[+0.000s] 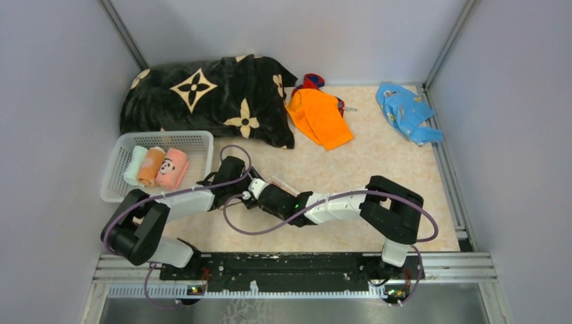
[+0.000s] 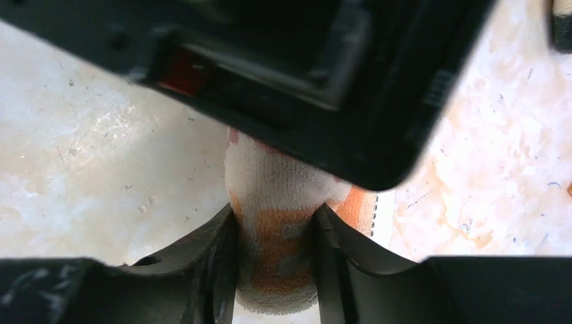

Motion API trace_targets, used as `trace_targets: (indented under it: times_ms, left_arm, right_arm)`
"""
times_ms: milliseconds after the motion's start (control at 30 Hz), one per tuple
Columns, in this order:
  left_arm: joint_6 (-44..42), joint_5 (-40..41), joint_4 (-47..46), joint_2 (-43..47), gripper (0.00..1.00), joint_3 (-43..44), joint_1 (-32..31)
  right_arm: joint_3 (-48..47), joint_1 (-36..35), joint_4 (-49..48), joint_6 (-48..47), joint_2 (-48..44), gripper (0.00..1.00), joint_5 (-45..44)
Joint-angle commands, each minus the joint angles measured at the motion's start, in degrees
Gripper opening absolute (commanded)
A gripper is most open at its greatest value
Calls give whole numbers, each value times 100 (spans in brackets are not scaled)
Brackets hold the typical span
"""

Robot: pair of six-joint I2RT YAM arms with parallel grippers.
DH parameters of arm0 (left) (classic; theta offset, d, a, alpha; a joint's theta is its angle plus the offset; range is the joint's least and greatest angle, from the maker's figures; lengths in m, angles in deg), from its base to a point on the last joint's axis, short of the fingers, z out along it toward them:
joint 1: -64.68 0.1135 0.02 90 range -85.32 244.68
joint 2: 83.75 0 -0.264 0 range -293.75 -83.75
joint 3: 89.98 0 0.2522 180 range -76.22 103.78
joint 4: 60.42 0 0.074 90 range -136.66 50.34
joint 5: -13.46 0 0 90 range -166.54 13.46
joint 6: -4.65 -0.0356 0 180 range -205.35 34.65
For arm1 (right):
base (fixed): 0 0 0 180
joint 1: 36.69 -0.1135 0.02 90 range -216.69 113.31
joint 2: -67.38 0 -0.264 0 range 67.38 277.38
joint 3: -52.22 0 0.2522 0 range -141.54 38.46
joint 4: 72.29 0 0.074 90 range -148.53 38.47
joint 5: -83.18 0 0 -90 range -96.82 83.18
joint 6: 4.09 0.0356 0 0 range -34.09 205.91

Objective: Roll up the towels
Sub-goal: Roll the towel at the center of the board.

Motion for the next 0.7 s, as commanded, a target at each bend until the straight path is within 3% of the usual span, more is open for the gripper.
trace_targets:
  times_ms: [0,200,367,500,667]
  left_arm:
    - [-455,544,435,351,67,-209,-13]
    - [-572,870,593,1190,73,-332,4]
    - [-467,507,186,1666,73,-613,-4]
    - [-321,178,-371,1675,73,-830,-9]
    - [-151,-80,-861,1294,73,-893,-15]
  right_arm:
    - [212,368,408,373,287,35,1443]
    - [459,1086,113,897,-169,26,3469]
    - [500,1686,-249,1454,-65,24,5002]
    - [675,2164,-841,2069,50,23,6069]
    - [690,2561,-1259,2739,391,23,6776]
